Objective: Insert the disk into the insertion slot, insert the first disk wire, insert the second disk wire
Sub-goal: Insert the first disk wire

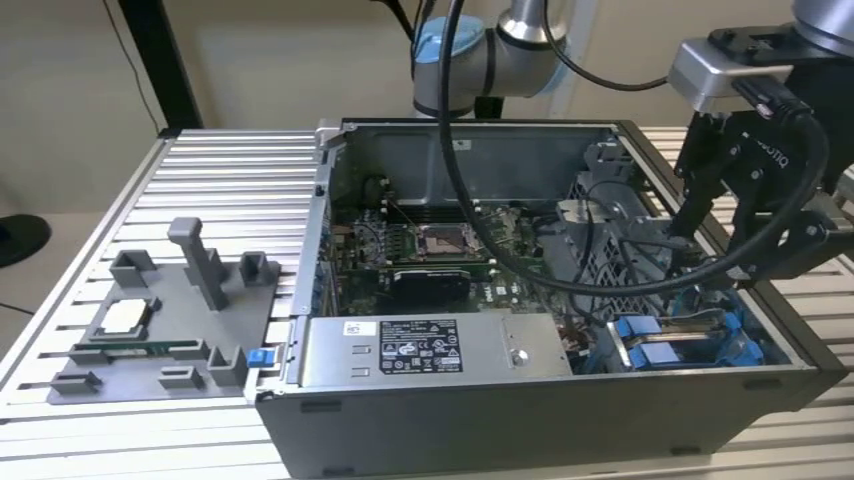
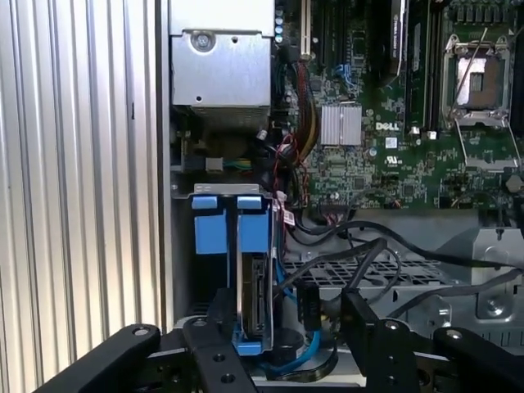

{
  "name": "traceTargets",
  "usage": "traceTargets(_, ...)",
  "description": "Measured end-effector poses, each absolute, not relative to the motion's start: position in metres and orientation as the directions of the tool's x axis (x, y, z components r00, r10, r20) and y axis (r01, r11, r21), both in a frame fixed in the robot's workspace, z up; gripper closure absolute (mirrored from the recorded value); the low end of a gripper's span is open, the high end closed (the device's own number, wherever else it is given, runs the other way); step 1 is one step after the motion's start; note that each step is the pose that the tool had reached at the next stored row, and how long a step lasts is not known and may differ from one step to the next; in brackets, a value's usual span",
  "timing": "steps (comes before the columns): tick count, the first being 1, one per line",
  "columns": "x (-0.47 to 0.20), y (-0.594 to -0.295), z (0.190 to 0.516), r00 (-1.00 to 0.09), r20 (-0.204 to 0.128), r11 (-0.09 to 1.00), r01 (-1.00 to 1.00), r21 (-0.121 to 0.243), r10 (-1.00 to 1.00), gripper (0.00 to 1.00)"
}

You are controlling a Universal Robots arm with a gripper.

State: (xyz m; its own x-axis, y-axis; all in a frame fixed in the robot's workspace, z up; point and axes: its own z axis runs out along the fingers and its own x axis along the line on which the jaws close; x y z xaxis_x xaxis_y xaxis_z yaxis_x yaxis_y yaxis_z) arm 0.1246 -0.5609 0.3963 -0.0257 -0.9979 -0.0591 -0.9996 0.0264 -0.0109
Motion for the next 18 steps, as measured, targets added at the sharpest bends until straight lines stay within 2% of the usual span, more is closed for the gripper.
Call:
traceTargets(11, 0.1178, -0.5576, 0.3937, -0.025, -0.046, 0.026, -0.999, -0.023, -0.999, 0.00)
traceTargets(18, 0.1160, -0.5533, 0.3926, -0.024, -0.045, 0.026, -0.998, -0.053, -0.999, 0.00)
